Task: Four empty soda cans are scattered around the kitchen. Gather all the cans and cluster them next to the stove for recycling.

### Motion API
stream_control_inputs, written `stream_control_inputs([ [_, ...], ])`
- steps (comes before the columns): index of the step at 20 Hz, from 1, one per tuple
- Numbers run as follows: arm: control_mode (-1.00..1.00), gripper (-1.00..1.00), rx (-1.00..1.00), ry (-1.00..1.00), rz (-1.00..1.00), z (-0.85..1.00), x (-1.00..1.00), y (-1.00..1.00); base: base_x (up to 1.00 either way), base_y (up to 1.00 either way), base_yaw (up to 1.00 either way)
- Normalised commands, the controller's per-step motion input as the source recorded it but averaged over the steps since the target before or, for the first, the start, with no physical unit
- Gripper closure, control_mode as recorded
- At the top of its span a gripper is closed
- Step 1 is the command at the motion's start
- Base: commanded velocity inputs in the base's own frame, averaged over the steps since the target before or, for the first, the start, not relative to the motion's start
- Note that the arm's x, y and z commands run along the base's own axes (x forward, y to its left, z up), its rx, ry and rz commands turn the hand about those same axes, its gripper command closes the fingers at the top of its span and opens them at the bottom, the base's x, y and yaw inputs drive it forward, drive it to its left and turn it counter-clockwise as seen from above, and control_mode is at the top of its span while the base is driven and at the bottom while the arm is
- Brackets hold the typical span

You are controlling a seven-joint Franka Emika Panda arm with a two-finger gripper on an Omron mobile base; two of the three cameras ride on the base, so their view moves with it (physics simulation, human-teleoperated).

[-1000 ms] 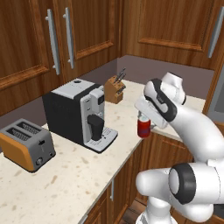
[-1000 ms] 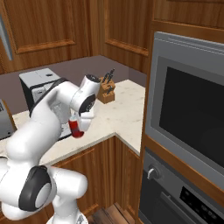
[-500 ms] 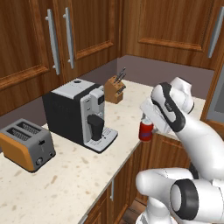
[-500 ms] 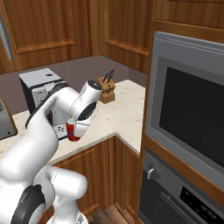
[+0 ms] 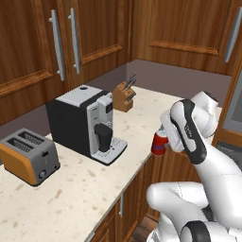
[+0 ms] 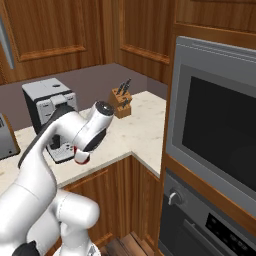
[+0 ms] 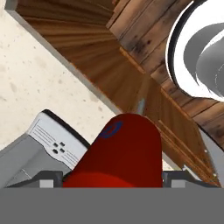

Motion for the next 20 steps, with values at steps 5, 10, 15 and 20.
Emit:
stream_control_inputs([
  [5, -1.00, 1.00, 0.06, 0.02, -0.34, 0.02, -0.13, 0.00, 0.00, 0.00, 0.00],
  [10, -1.00, 1.00, 0.05, 0.10, -0.27, 0.08, 0.00, 0.00, 0.00, 0.00, 0.00],
  [15, -1.00, 1.00, 0.06, 0.14, -0.27, 0.13, 0.00, -0.03, 0.00, 0.00, 0.00],
  [20, -1.00, 1.00, 0.05, 0.15, -0.27, 0.13, 0.00, -0.05, 0.00, 0.00, 0.00],
])
